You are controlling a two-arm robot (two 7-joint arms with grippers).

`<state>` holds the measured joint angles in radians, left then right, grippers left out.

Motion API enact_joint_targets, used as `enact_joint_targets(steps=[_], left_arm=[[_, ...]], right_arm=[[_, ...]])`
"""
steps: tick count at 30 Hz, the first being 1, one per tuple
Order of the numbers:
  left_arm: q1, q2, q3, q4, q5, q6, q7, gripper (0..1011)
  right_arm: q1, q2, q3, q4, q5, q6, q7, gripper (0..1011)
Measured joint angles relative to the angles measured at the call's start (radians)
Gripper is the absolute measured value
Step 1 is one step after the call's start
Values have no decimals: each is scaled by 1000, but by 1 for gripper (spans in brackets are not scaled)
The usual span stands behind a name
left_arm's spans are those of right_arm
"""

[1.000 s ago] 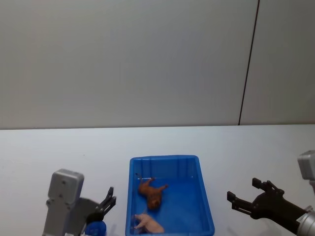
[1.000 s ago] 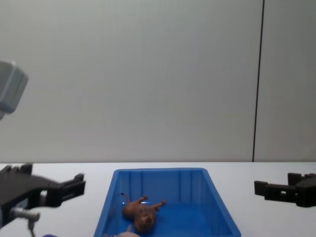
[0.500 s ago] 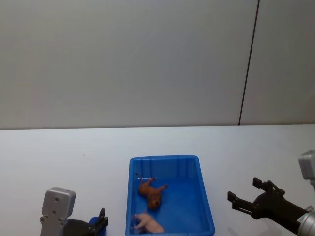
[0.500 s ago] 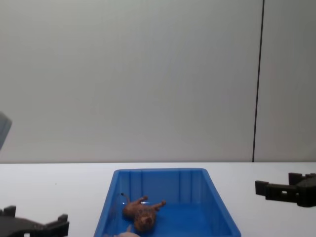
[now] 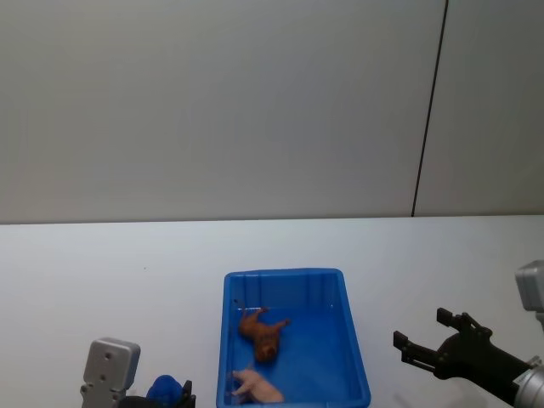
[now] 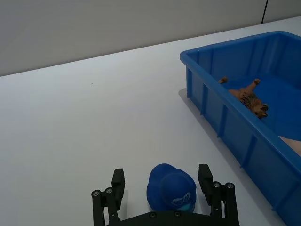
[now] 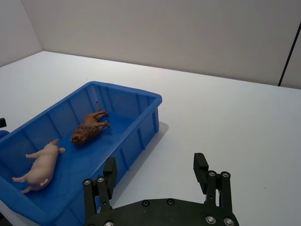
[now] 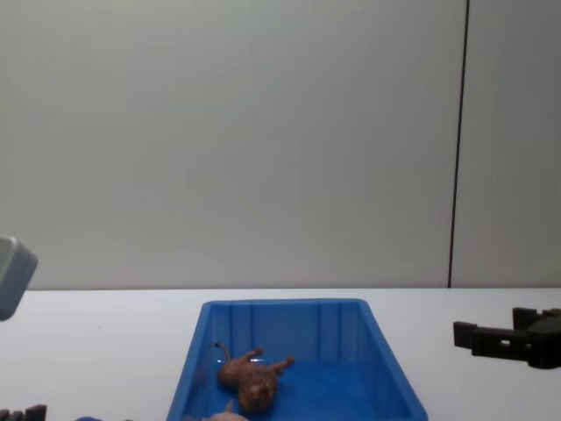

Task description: Pick up the two dolls from the table and place them into the box.

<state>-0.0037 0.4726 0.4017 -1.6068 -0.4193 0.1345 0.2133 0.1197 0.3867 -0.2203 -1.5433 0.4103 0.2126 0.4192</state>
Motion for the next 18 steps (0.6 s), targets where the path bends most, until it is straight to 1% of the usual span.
enact_joint_targets(steps=[2, 3, 4, 7, 8, 9, 10, 12, 13, 15, 16, 17, 18], left_arm=[[-2, -2, -1, 6, 0, 2, -7, 997], [-4, -4, -1, 10, 0, 4, -14, 956], [-4, -6, -1, 13, 0, 6, -17, 944], [-7, -10, -2, 22, 0, 13, -28, 859], [-8, -11, -3, 24, -1, 14, -30, 859], [-9, -12, -3, 26, -1, 16, -32, 815], [-10, -14, -3, 30, -1, 19, -37, 797], [-12, -17, -4, 34, -2, 23, -41, 729], [-13, -19, -5, 36, -2, 24, -42, 683], [-15, -21, -6, 39, -2, 27, -47, 645], [-15, -21, -6, 39, -2, 27, -47, 645], [-17, -23, -7, 41, -2, 28, -49, 589], [-19, -24, -8, 42, 0, 30, -52, 563]], right_arm=[[0, 0, 0, 0, 0, 0, 0, 1001], [0, 0, 0, 0, 0, 0, 0, 1001], [0, 0, 0, 0, 0, 0, 0, 1001], [0, 0, 0, 0, 0, 0, 0, 1001], [0, 0, 0, 0, 0, 0, 0, 1001], [0, 0, 0, 0, 0, 0, 0, 1001], [0, 0, 0, 0, 0, 0, 0, 1001], [0, 0, 0, 0, 0, 0, 0, 1001], [0, 0, 0, 0, 0, 0, 0, 1001], [0, 0, 0, 0, 0, 0, 0, 1001], [0, 0, 0, 0, 0, 0, 0, 1001], [0, 0, 0, 0, 0, 0, 0, 1001], [0, 0, 0, 0, 0, 0, 0, 1001]])
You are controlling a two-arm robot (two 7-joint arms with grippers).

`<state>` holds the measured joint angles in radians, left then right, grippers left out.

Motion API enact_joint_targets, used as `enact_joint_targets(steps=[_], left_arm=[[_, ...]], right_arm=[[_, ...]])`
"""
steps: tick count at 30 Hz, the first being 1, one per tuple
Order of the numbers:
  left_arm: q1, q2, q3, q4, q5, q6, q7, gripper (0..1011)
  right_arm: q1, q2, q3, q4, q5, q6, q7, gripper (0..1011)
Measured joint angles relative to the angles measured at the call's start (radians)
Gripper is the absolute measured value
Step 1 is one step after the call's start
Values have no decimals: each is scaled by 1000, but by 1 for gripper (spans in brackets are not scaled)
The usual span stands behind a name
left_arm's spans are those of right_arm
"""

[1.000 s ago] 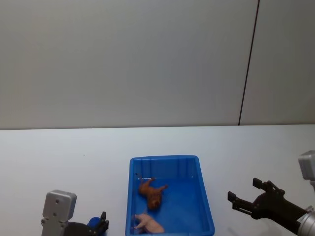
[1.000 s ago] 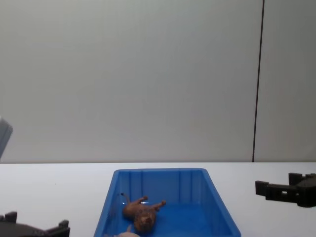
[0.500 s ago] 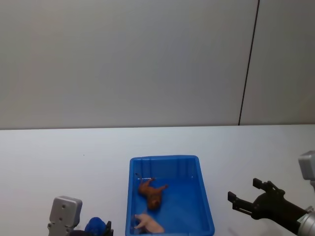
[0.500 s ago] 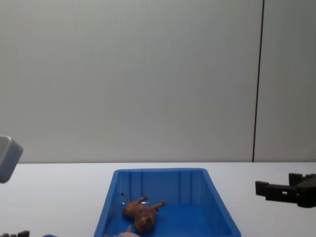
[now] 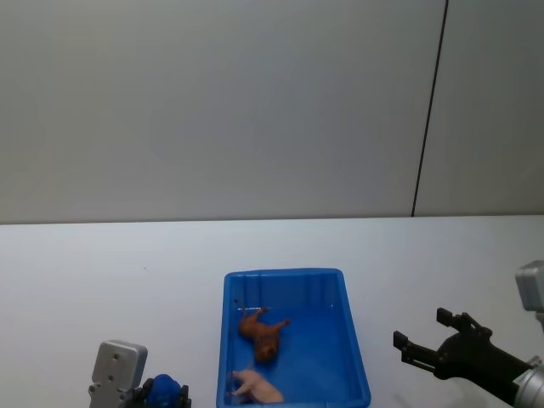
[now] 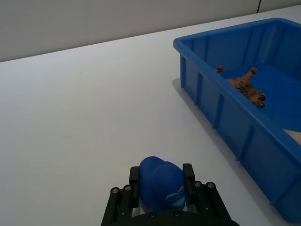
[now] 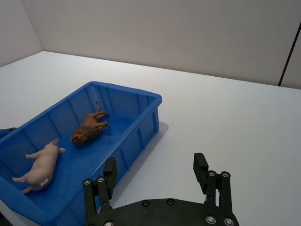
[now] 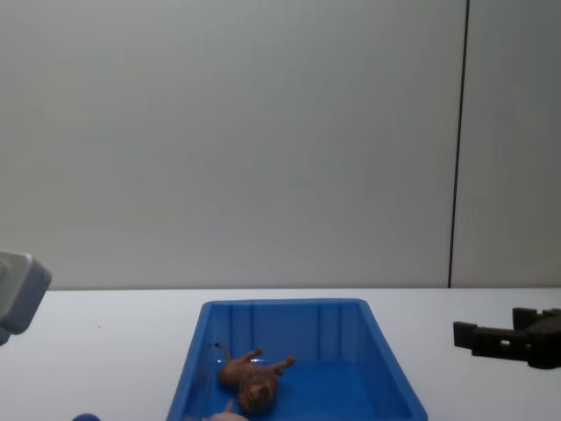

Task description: Pick up the two dolls from the table and place them into the box.

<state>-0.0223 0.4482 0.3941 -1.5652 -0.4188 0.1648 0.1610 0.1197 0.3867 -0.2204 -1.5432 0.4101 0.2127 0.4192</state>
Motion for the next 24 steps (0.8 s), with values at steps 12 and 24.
enact_joint_targets(steps=[12, 24], left_arm=[[-29, -11, -13, -24, 50, -1, -16, 474], [-95, -47, -19, -46, 123, -41, -87, 393]], right_arm=[[0, 0, 0, 0, 0, 0, 0, 1001], [0, 0, 0, 0, 0, 0, 0, 1001]])
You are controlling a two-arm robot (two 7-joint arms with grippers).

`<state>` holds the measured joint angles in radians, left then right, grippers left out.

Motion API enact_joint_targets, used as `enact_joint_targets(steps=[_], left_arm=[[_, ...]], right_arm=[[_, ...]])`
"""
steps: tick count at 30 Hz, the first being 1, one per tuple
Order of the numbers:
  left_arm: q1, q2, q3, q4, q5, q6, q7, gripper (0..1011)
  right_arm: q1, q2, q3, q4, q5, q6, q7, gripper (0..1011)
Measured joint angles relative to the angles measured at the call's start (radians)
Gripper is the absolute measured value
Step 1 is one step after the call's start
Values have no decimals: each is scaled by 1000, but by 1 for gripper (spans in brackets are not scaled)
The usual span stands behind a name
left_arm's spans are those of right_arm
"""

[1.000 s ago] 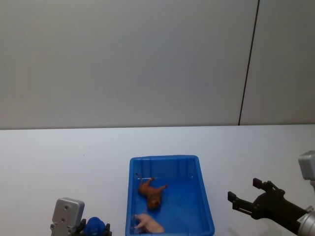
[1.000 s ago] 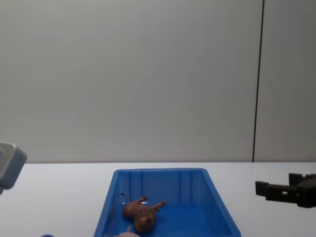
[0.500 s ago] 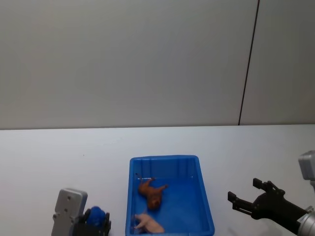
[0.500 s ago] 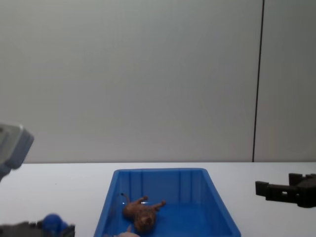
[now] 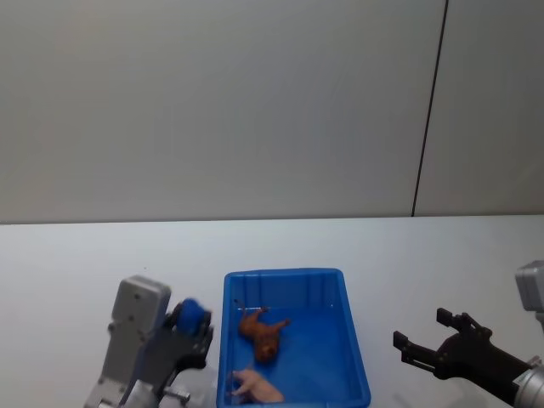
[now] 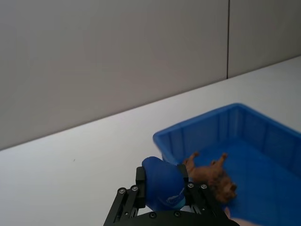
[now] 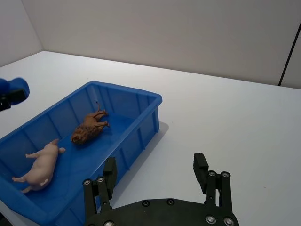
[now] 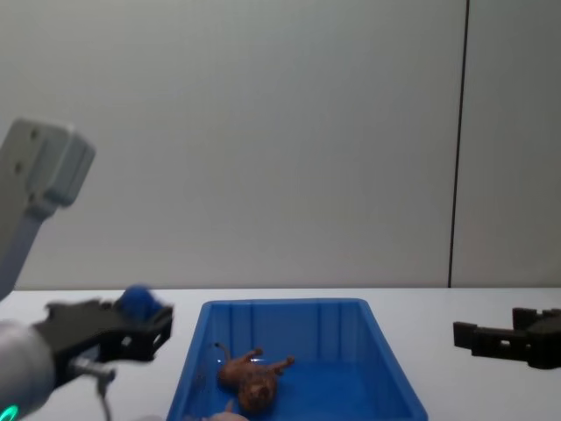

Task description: Pick up the two dolls from the table and place them into the box.

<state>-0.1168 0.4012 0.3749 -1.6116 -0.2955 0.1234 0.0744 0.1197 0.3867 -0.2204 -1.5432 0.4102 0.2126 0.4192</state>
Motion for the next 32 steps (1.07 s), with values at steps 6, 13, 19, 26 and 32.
enact_joint_targets(steps=[6, 13, 19, 26, 32], left_arm=[[-39, -32, 8, 7, 27, -29, -60, 429], [-80, -71, 22, 29, 45, -66, -137, 664], [-111, -100, 32, 52, 47, -100, -203, 858], [-119, -104, 29, 57, 38, -137, -245, 1001], [-115, -96, 21, 48, 23, -164, -263, 1001]], right_arm=[[0, 0, 0, 0, 0, 0, 0, 1001], [0, 0, 0, 0, 0, 0, 0, 1001], [0, 0, 0, 0, 0, 0, 0, 1001], [0, 0, 0, 0, 0, 0, 0, 1001], [0, 0, 0, 0, 0, 0, 0, 1001]])
